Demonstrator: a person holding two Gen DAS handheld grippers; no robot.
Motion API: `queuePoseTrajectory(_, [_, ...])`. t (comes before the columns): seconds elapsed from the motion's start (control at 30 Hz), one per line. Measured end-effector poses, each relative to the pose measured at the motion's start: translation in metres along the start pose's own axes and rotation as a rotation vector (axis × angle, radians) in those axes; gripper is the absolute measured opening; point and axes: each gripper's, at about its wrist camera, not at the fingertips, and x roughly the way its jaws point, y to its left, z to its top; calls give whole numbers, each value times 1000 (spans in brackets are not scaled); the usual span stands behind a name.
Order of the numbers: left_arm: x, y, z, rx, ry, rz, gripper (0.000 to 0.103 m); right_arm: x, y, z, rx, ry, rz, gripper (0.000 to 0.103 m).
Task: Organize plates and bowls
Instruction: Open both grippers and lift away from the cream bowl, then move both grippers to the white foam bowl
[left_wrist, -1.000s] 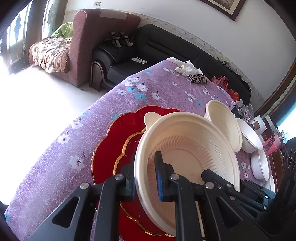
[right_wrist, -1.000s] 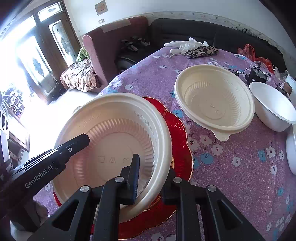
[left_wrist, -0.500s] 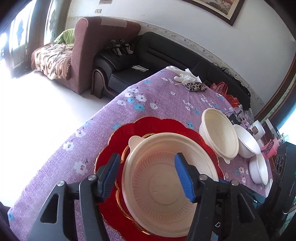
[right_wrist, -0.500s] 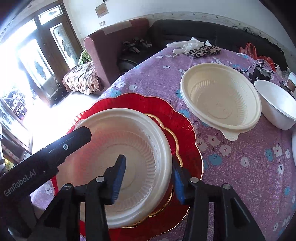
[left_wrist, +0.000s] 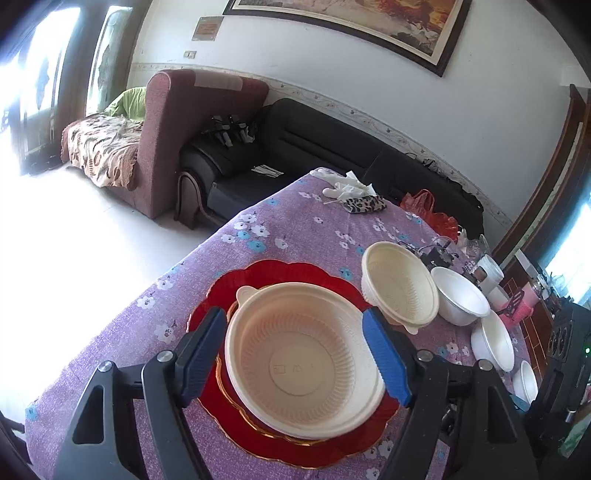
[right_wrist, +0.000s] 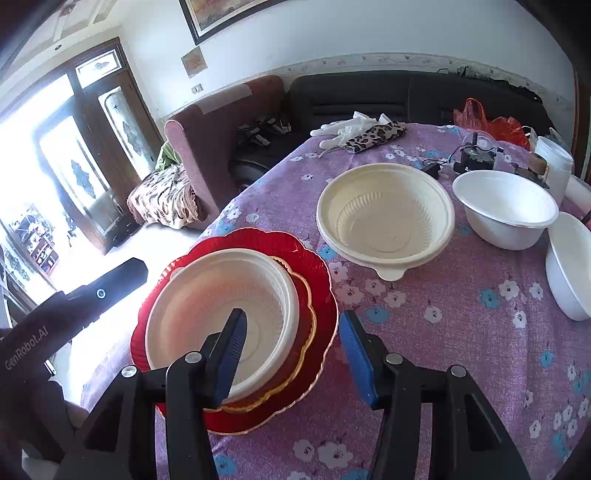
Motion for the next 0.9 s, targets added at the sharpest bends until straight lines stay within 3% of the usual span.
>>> queuePoseTrajectory(0.17, [-19,-32,-16,77,-27,-39,81,-25,-23,-22,-9,-10,-33,62])
queuePoseTrajectory(0.3, [-25,-62,-29,155,-12,-86,83,-45,-73,-36,60,-17,-98,62])
queuePoseTrajectory(0.5, [-23,-96,-48,222,28,-136,83,-83,-186,-47,308,-57,-228,62])
queuePoseTrajectory(0.63, [-14,-117,-60,258,59,-152,83,-105,-258,-55,527,-104,-257,62])
queuePoseTrajectory(0.77, [-2,-133,-70,290,95,-160,83,-109,-300,-55,649,-125,-284,61])
queuePoseTrajectory(0.9, [14,-145,-77,301,142,-174,83,-105,-320,-44,684,-141,-321,61])
